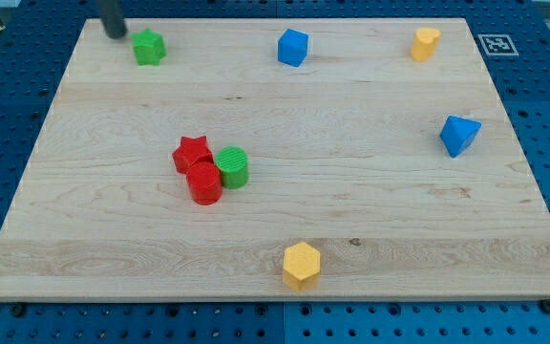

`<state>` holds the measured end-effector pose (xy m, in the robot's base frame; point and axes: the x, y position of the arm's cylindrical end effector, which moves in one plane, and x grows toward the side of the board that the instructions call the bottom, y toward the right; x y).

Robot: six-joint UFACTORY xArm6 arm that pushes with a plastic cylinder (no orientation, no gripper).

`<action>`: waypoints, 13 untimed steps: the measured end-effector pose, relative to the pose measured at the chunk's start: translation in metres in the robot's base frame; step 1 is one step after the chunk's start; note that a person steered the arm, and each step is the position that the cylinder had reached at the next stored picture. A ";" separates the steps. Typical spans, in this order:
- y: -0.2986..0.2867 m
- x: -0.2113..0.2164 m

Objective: Move the green star to the top left of the green circle

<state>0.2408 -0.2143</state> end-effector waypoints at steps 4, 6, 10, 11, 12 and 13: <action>0.115 0.120; 0.138 0.124; 0.154 0.176; 0.154 0.174; 0.154 0.171; 0.155 0.165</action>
<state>0.4056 -0.0598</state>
